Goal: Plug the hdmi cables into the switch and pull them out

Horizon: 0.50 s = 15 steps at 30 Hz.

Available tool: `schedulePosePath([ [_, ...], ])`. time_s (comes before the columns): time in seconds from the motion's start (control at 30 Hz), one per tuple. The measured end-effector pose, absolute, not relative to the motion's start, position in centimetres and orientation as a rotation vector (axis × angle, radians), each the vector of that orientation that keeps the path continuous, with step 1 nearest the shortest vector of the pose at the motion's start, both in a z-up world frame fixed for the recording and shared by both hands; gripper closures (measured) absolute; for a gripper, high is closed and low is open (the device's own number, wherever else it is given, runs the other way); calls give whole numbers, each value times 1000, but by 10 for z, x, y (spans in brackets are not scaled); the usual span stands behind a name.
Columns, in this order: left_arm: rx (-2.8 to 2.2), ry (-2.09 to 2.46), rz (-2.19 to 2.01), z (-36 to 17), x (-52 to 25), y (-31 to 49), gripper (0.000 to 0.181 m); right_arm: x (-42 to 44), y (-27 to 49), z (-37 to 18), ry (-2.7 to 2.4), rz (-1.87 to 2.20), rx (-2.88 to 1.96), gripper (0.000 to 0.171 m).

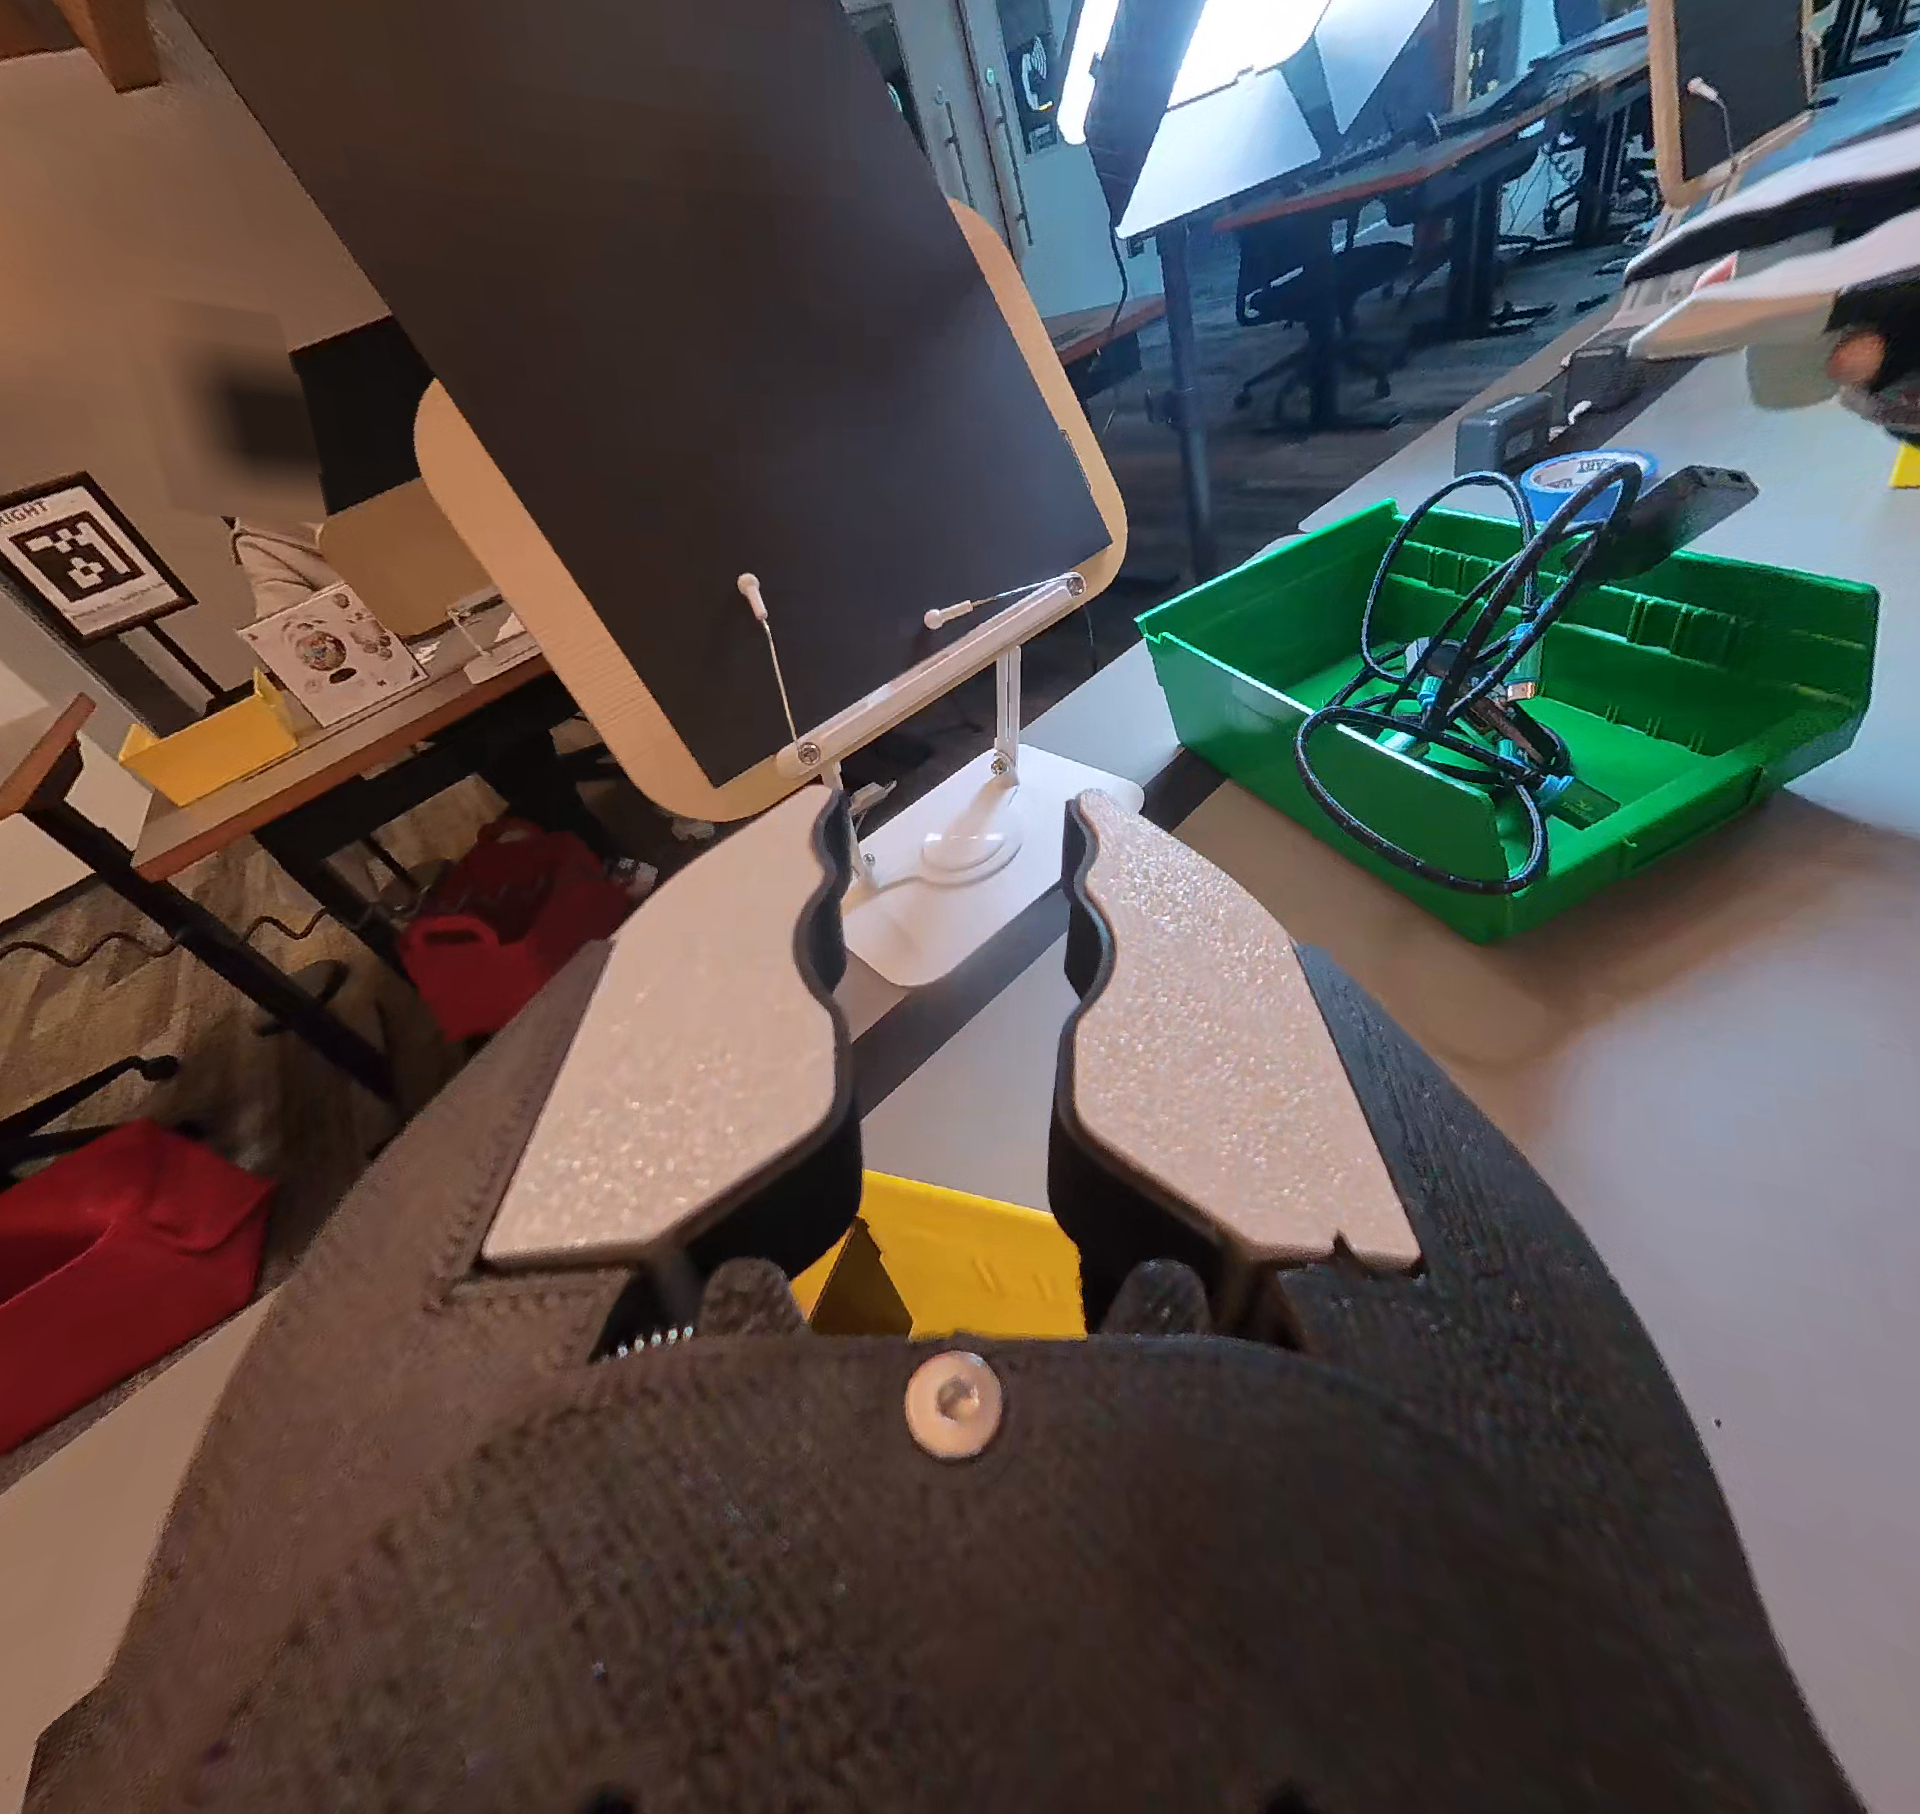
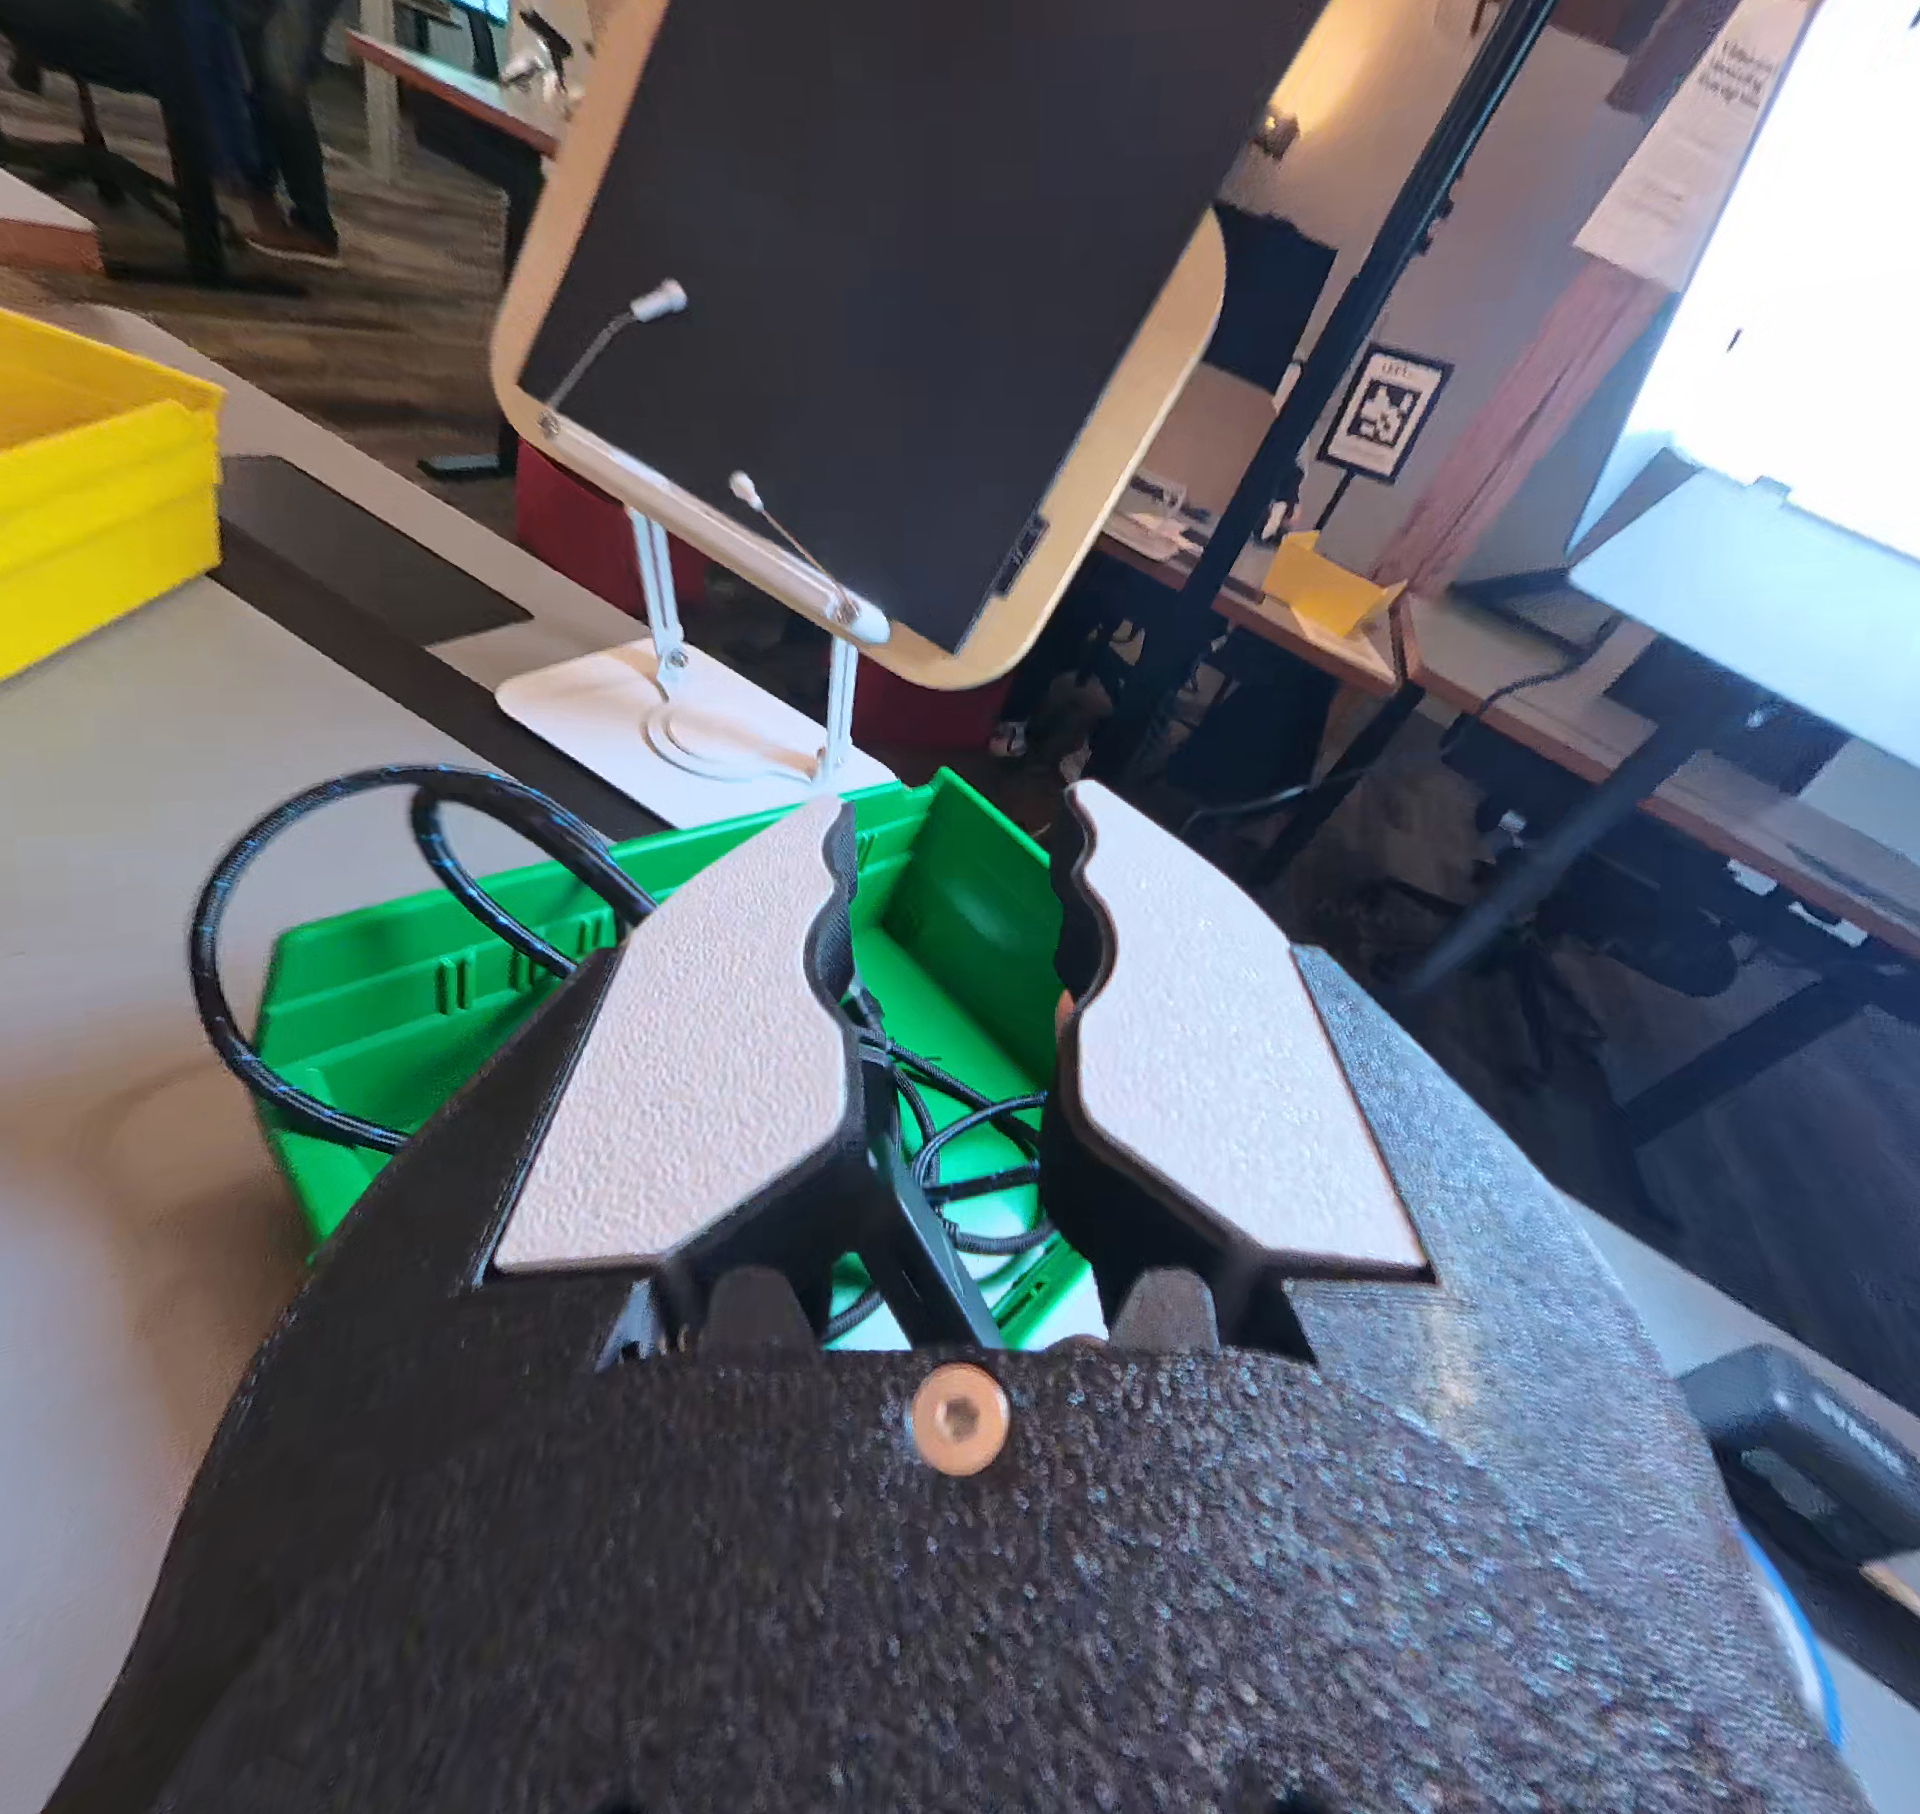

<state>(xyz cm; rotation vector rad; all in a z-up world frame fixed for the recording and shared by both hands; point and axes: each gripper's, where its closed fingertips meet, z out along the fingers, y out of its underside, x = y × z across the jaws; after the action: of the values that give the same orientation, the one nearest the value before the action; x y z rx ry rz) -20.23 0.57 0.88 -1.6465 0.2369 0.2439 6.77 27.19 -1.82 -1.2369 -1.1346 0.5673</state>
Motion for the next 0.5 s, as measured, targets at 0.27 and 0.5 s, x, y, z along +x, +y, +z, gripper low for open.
schedulePosePath([
  [0.27, -1675, 281, 262, 8, -196, 1, 138, 63, 206, 11, -1321, 477, -1075, 137],
  [0.5, -1682, 329, 318, 25, -188, -22, 150, 63, 159, -90, -1958, 281, -1157, 140],
])
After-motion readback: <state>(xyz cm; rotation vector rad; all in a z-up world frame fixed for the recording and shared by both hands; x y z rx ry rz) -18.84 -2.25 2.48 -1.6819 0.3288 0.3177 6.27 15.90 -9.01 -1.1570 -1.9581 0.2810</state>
